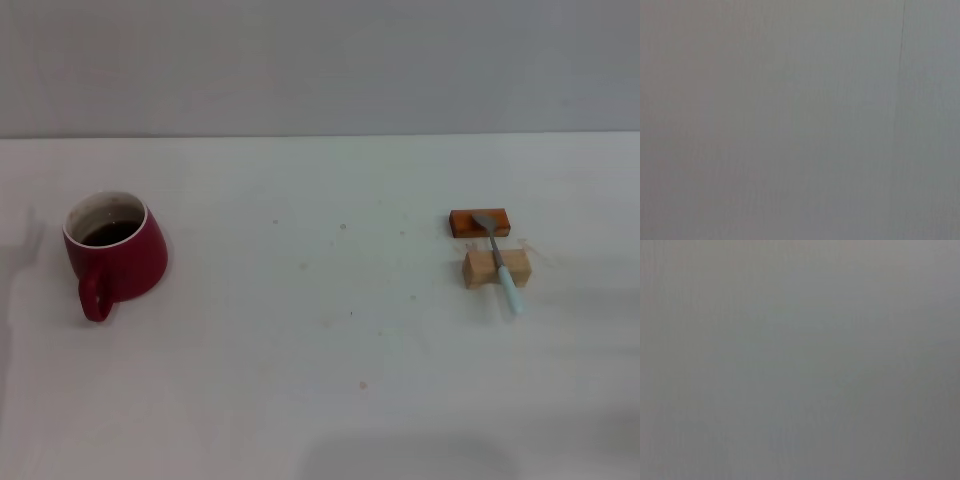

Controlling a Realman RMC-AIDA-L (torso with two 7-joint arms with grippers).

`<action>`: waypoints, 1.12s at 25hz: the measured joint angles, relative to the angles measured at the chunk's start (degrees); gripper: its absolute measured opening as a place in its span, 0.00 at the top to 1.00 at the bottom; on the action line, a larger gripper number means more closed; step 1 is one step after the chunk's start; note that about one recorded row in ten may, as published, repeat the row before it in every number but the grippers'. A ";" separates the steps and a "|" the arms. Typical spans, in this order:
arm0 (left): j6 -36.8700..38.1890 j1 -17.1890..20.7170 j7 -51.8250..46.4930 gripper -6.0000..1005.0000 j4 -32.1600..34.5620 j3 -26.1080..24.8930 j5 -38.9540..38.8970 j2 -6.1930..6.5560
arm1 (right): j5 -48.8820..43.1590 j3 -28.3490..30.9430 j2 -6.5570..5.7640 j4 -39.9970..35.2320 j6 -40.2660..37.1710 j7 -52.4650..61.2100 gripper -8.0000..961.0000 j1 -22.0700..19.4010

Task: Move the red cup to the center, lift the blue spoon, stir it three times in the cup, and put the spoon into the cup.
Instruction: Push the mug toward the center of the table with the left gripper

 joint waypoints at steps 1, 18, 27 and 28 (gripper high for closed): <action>0.00 0.00 0.00 0.17 0.00 0.00 0.01 0.00 | 0.00 0.00 0.00 0.00 0.00 0.00 0.17 0.00; -0.21 0.08 0.07 0.26 0.54 -0.04 -0.12 -0.03 | 0.05 0.00 0.00 0.00 0.00 0.05 0.17 0.00; -0.95 -0.12 0.77 0.53 1.98 -0.01 0.11 0.05 | 0.09 0.00 0.00 0.00 0.00 0.08 0.17 0.00; -1.18 -0.24 1.43 0.55 2.39 0.00 0.13 0.07 | 0.09 0.00 0.00 0.00 0.01 0.08 0.17 0.00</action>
